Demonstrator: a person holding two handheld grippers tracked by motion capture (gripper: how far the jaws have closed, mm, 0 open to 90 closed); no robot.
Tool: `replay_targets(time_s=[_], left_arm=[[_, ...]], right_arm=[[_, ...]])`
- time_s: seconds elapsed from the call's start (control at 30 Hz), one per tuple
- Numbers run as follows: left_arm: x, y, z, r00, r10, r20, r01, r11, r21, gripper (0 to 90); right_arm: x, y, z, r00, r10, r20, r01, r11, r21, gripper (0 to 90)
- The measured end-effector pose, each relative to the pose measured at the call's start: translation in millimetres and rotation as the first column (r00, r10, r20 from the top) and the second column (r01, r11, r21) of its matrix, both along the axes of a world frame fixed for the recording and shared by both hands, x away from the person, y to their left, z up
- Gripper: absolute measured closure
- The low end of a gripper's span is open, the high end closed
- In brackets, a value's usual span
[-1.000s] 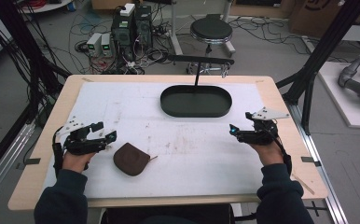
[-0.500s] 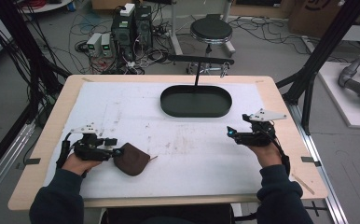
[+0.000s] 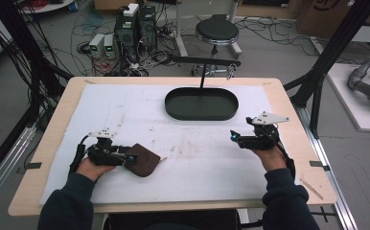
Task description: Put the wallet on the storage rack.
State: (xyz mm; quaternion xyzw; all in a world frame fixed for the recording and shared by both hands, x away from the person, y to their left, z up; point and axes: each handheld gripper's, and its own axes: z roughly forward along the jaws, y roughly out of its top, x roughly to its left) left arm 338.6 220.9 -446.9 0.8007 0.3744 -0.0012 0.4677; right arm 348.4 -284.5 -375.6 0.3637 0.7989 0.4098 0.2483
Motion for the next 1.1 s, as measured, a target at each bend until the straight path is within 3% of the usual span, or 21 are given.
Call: replay_targets(time_s=[0.1,0.57,1.1], left_arm=[[1.7,-4.8,1.4,0.9998,0.004,0.020,-0.004,1.0000,0.007,46.1],[10.4,-36.2,2.9,0.9943,0.056,0.091,-0.059,0.9977,0.033,50.0],[10.9,-53.2,1.0,0.9899,0.070,0.123,-0.073,0.9972,0.019,50.9]], right_arm=[[1.5,0.5,-0.5,1.0000,0.000,0.001,0.000,1.000,0.001,20.5],[3.5,-0.6,-2.1,0.9998,-0.012,-0.012,0.013,1.000,0.017,20.5],[5.7,8.7,-8.3,0.9995,0.016,-0.028,-0.014,0.999,0.039,20.5]])
